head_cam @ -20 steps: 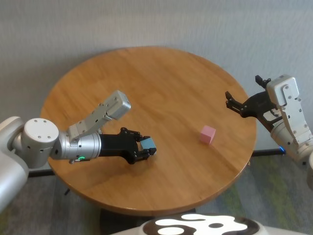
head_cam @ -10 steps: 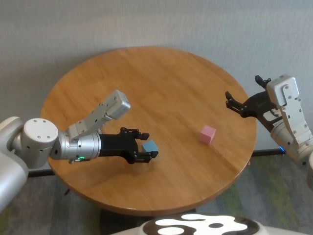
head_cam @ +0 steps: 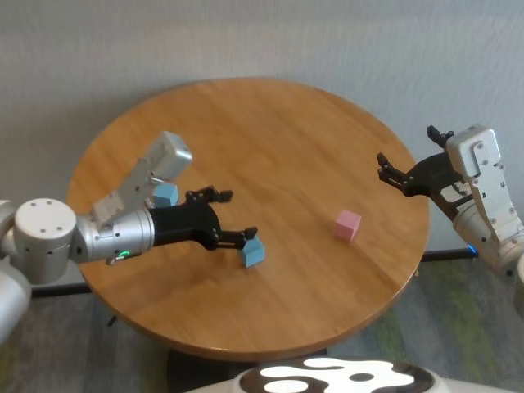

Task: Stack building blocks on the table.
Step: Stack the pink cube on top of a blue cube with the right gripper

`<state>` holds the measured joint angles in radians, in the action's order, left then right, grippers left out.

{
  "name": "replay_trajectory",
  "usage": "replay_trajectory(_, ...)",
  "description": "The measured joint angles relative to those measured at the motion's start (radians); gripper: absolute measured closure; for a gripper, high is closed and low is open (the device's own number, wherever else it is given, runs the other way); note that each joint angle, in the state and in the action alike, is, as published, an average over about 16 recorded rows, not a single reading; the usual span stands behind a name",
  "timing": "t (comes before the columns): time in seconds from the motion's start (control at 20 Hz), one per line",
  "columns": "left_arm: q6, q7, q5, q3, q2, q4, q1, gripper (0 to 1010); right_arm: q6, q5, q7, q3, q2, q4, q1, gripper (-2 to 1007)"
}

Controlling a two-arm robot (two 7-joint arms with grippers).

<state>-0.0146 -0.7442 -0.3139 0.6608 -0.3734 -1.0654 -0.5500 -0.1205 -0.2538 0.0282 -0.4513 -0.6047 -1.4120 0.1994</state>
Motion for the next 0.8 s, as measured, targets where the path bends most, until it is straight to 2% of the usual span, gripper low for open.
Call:
replay_trajectory(0.15, -0.023, 0.044, -0.022, -0.043, -0.012, -0.028, 0.028, 51, 0.0, 0.0, 0.0, 0.0, 0.0, 0.0, 0.0, 0)
replay_trajectory(0.3, -0.063, 0.092, -0.037, -0.09, -0.026, -0.058, 0.06, 23, 0.0, 0.0, 0.0, 0.0, 0.0, 0.0, 0.0, 0)
replay_trajectory(0.6, -0.174, 0.176, -0.076, -0.201, -0.046, -0.107, 0.123, 10, 0.0, 0.0, 0.0, 0.0, 0.0, 0.0, 0.0, 0)
replay_trajectory(0.8, -0.251, 0.2, -0.108, -0.27, -0.051, -0.11, 0.15, 10, 0.0, 0.0, 0.0, 0.0, 0.0, 0.0, 0.0, 0)
